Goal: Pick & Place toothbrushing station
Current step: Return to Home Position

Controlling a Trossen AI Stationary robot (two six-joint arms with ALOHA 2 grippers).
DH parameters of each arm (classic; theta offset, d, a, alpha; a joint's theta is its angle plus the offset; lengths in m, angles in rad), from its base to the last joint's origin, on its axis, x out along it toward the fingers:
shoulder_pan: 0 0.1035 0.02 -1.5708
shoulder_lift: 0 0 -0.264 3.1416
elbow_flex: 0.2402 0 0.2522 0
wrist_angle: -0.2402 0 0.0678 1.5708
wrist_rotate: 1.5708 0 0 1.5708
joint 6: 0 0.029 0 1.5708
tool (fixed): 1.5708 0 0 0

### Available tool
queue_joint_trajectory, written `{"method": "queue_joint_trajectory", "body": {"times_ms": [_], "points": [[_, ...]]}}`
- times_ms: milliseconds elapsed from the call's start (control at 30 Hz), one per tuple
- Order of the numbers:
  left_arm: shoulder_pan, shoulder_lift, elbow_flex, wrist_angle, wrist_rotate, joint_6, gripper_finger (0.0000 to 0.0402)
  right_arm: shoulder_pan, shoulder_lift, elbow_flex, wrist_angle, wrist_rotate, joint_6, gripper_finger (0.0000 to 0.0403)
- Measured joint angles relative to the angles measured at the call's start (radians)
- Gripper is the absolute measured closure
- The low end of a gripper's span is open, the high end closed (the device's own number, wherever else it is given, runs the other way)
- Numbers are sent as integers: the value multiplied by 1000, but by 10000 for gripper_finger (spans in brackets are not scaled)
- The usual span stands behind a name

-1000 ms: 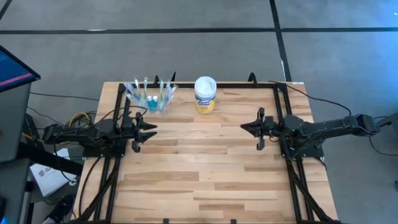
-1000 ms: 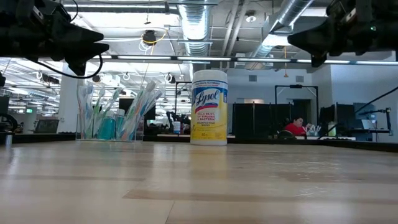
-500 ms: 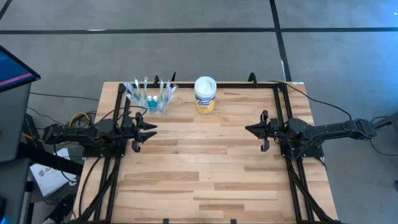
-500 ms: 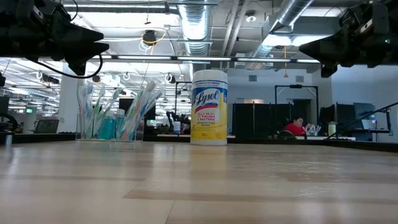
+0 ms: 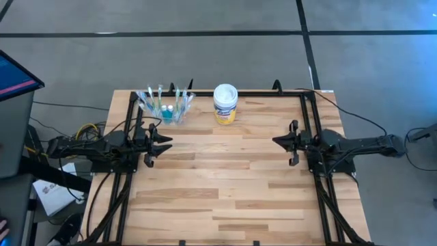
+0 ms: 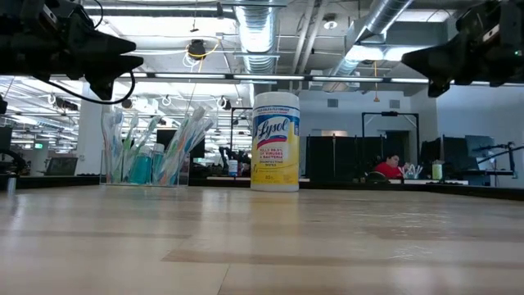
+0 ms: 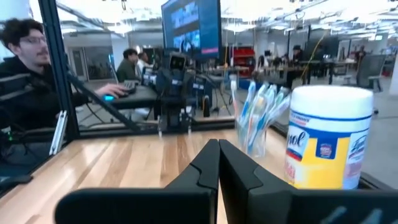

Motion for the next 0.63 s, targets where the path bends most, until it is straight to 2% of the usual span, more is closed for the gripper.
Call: {"method": "queue_joint_trajectory", "body": {"times_ms": [267,433,633], "points": [[0,0,0,1,0,0,262,10,-210,-1,-239,0,59,403],[0,0,0,4,-1,0,262,9,-188,-1,-277,-1,219,403],[0,0,0,5,-1,0,262,9,-166,-1,-280,0,183,403]]}}
